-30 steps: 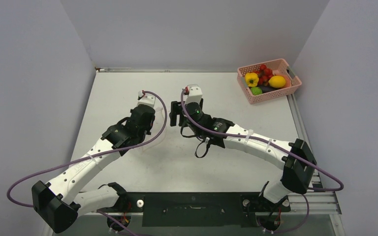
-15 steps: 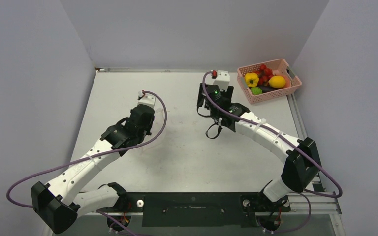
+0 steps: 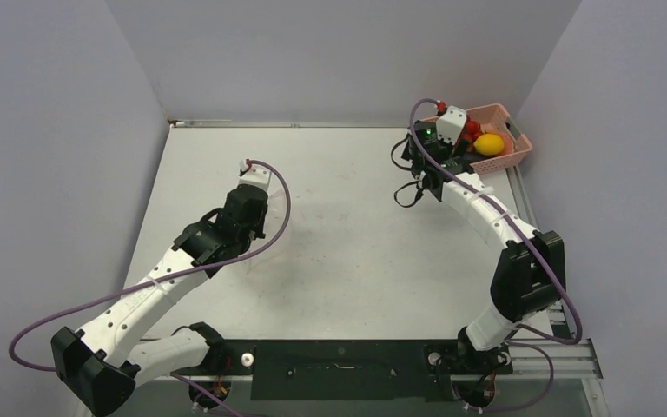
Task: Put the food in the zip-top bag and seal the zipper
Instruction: Move the bin to the center of the board.
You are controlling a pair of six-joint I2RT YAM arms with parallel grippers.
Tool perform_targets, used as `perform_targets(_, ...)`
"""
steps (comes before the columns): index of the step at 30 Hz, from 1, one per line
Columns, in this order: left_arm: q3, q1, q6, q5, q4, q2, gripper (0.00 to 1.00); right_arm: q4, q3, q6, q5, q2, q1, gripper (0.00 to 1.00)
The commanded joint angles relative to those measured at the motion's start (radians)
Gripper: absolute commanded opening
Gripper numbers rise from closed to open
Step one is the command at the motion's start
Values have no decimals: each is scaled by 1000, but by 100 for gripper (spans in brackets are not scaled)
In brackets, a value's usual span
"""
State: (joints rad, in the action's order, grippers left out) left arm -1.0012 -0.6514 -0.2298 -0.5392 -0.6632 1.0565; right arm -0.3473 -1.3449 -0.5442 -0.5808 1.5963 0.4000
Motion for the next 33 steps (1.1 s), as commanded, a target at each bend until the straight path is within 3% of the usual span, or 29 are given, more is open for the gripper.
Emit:
perform_targets(1, -40, 7, -16, 24, 15, -27, 0, 12, -54, -40, -17, 51, -76, 76)
perform_targets(13, -39, 9, -11, 36, 18, -27, 0, 92, -69, -120, -69, 188, -236, 75)
perform_targets(33, -40, 10, -8, 41, 19, -12, 0, 124, -222, -182, 62, 400, -426, 66)
